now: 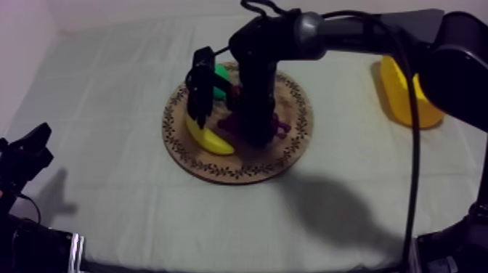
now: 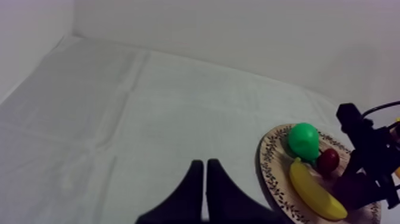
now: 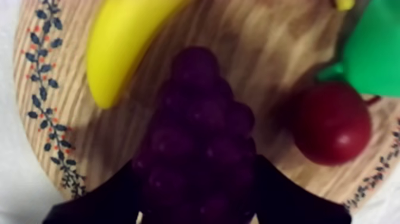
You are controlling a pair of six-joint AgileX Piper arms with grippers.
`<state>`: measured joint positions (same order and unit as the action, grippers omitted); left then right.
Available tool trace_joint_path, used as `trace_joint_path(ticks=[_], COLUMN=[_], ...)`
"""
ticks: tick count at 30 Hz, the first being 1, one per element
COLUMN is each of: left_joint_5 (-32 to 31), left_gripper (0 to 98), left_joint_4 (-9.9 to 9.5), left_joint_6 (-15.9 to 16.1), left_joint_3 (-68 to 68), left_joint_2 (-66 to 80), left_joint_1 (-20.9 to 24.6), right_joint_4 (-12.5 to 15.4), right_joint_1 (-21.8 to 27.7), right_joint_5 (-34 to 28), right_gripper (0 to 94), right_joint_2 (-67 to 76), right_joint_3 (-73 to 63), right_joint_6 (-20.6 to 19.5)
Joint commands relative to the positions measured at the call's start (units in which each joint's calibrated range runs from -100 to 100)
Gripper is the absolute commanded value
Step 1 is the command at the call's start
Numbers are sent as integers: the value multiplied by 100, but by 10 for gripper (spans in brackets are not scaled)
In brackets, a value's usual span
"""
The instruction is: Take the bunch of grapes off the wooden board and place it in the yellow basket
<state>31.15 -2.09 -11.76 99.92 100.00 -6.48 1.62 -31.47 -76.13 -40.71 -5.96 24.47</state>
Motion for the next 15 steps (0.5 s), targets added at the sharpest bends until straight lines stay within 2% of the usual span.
trace_joint_path(ticks=[1, 10, 15], left_joint_5=[-3, -3, -3], left_gripper=[1, 1, 1], left_joint_4=[-3, -3, -3], left_joint_6=[1, 1, 1], left_joint_3=[-3, -3, -3], left_joint_2=[0, 0, 0], left_joint_1=[0, 0, 0], right_joint_4=[33, 55, 24], right_joint_1=[24, 288, 659], right_joint_5=[-23, 112, 551], right_gripper=[388, 393, 393], right_joint_2=[176, 1630, 2646], right_joint_3=[46, 462, 782], right_joint_6=[-3, -95, -258])
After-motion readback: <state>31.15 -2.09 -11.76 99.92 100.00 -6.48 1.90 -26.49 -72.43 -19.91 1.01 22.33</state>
